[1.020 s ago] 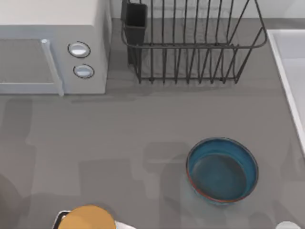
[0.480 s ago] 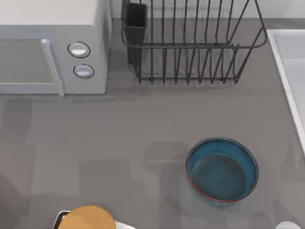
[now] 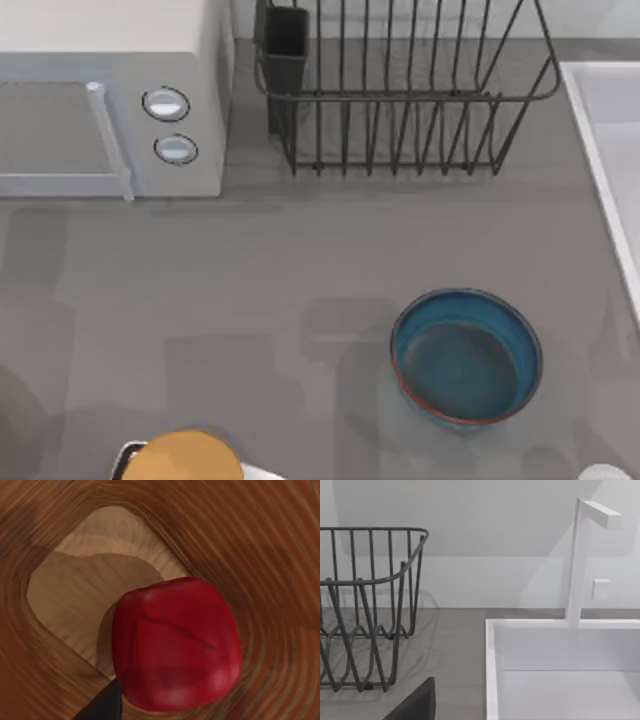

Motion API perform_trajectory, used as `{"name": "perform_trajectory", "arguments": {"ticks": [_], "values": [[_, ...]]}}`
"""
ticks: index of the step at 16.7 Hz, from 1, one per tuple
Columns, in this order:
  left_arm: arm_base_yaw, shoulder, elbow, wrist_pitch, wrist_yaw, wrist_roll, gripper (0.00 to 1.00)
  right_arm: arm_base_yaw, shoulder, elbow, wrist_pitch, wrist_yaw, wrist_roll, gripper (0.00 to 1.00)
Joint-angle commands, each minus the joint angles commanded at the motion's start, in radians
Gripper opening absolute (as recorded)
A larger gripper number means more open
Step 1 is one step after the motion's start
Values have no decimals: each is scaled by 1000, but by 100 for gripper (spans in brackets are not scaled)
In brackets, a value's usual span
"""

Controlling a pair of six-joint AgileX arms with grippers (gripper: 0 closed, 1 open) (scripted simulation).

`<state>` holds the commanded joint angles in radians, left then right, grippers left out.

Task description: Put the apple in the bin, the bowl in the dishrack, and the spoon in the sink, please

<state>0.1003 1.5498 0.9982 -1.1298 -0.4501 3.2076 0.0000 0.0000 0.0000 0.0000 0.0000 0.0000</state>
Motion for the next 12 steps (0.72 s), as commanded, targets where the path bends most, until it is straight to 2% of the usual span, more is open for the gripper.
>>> {"name": "perform_trajectory", "arguments": {"ticks": [3,6,9,12], "values": [[1,-16,0,15,11,-29,100,0,0,0,0,0,0,100],[4,-85,-6,78,53,-150,100,0,0,0,0,0,0,100],[10,-207,-37,181,117,-367,100,0,0,0,0,0,0,100],[15,-367,-100,311,190,-675,100,0,0,0,0,0,0,100]]}}
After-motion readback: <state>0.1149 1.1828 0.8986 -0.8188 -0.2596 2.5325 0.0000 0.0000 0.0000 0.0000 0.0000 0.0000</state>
